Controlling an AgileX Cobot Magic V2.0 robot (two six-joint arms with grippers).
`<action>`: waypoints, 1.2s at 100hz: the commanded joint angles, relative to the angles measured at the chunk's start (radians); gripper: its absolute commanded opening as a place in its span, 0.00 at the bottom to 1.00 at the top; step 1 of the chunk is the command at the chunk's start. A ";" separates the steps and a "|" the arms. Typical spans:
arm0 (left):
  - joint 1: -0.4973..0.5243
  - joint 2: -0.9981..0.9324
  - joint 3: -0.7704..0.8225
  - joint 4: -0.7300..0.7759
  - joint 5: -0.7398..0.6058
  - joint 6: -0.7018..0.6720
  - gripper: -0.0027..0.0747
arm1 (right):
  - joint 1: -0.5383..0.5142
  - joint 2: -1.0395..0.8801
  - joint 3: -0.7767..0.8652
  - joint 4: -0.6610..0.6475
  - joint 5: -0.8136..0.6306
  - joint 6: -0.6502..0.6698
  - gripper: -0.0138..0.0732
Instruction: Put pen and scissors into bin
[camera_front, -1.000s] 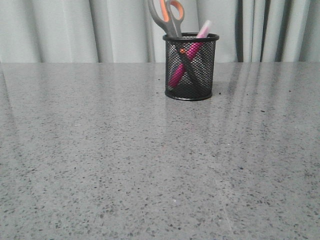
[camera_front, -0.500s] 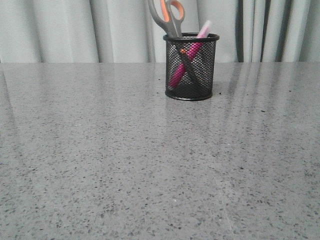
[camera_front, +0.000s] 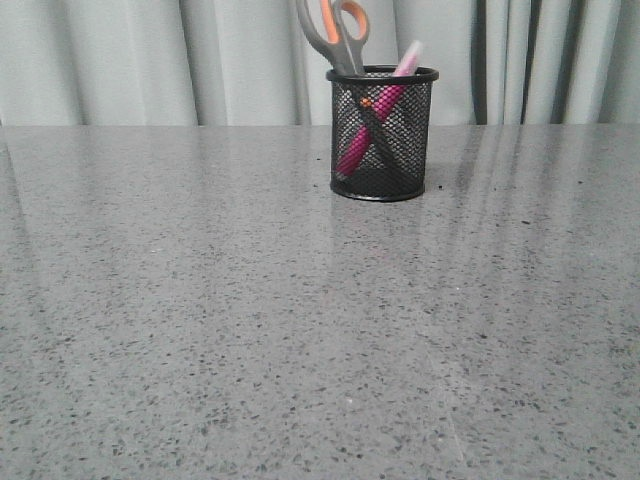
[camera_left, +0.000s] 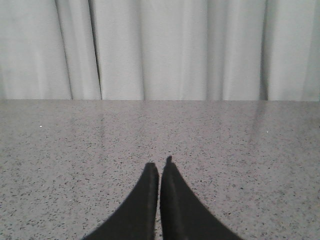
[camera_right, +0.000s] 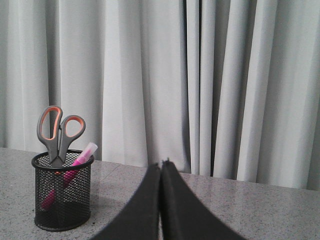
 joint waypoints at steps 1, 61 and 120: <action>0.001 -0.034 0.045 -0.011 -0.076 -0.009 0.01 | -0.007 0.010 -0.025 -0.014 -0.066 -0.006 0.07; 0.001 -0.034 0.045 -0.011 -0.076 -0.009 0.01 | -0.237 -0.026 0.016 -0.428 0.173 0.452 0.07; 0.001 -0.032 0.045 -0.011 -0.076 -0.009 0.01 | -0.291 -0.198 0.105 -0.438 0.357 0.484 0.07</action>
